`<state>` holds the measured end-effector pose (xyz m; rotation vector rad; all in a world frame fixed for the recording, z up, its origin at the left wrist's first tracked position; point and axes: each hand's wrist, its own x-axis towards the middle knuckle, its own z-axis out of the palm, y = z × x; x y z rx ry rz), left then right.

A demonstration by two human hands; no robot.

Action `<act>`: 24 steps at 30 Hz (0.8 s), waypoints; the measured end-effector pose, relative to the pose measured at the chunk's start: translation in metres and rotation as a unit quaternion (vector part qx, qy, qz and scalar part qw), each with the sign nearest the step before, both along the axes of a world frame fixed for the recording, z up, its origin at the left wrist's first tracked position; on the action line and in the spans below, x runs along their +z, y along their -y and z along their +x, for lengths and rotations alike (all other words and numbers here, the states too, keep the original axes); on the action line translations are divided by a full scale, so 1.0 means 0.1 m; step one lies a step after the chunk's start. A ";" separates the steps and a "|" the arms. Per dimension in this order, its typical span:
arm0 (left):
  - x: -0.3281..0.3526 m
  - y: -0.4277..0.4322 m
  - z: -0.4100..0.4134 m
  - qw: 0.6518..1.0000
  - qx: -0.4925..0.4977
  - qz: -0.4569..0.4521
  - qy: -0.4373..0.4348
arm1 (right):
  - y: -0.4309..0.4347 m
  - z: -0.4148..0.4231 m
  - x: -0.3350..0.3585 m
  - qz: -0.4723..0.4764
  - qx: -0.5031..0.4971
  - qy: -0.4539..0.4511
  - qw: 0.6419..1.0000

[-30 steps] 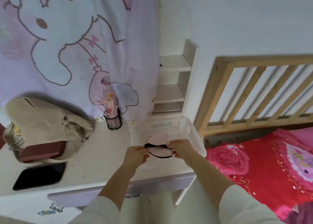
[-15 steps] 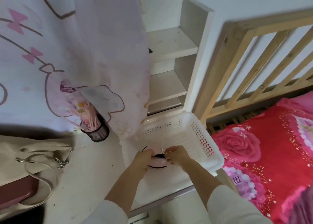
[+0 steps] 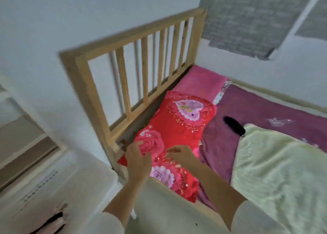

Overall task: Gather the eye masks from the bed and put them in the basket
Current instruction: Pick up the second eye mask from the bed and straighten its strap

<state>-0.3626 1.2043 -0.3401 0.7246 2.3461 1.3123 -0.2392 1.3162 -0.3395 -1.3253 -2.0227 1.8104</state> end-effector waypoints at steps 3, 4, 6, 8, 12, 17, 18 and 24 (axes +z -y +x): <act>-0.16 -0.70 0.89 0.996 -0.087 -0.018 0.006 | -0.55 0.93 -0.01 -0.034 -0.104 0.004 0.994; -0.24 -0.91 1.20 0.995 -0.100 -0.025 0.008 | -0.73 1.25 -0.03 -0.041 -0.132 0.006 0.990; -0.42 -1.33 1.79 0.991 -0.127 -0.036 0.011 | -1.09 1.88 -0.08 -0.041 -0.171 0.019 0.984; -0.59 -1.75 2.32 0.989 -0.138 -0.049 0.032 | -1.49 2.48 -0.17 -0.032 -0.192 0.038 0.980; -0.90 -2.44 3.12 0.975 -0.167 -0.109 0.099 | -2.19 3.42 -0.41 -0.037 -0.211 0.088 0.973; -1.31 -3.36 3.47 0.959 -0.219 -0.168 0.064 | -3.09 3.94 -0.88 -0.025 -0.232 0.153 0.960; -1.40 -3.55 3.47 0.955 -0.231 -0.175 0.055 | -3.28 3.96 -0.99 -0.018 -0.232 0.162 0.959; -2.21 -4.74 3.18 0.941 -0.278 -0.190 0.006 | -4.30 3.73 -1.81 0.014 -0.214 0.183 0.959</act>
